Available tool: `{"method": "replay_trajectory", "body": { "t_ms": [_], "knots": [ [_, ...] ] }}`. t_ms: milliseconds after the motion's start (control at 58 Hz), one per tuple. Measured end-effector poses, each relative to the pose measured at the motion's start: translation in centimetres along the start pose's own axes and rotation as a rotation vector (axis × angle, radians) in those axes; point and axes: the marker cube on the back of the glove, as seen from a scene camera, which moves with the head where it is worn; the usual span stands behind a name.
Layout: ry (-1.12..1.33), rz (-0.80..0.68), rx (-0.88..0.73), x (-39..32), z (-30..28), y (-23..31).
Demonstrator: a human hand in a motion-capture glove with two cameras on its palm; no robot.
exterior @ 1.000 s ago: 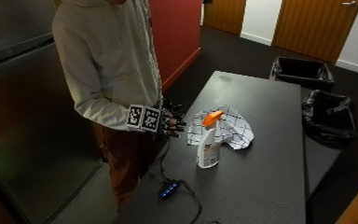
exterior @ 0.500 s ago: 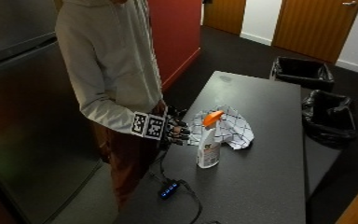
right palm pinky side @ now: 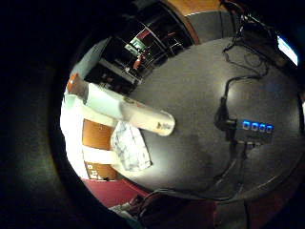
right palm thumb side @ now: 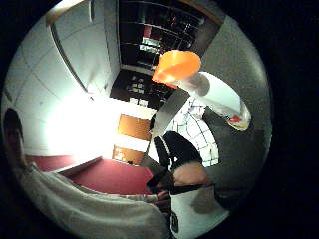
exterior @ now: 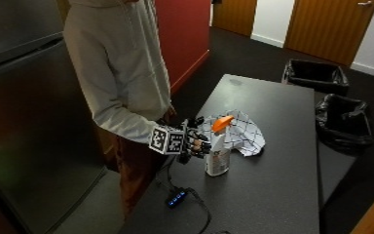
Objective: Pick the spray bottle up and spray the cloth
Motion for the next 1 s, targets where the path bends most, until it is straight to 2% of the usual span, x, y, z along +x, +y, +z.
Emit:
{"method": "replay_trajectory", "body": {
  "t_ms": [672, 1000],
  "knots": [
    [-0.244, 0.222, -0.091, 0.5, 7.4, -4.1],
    [-0.194, 0.244, -0.178, -0.2, 9.6, -5.1]
  ]
}}
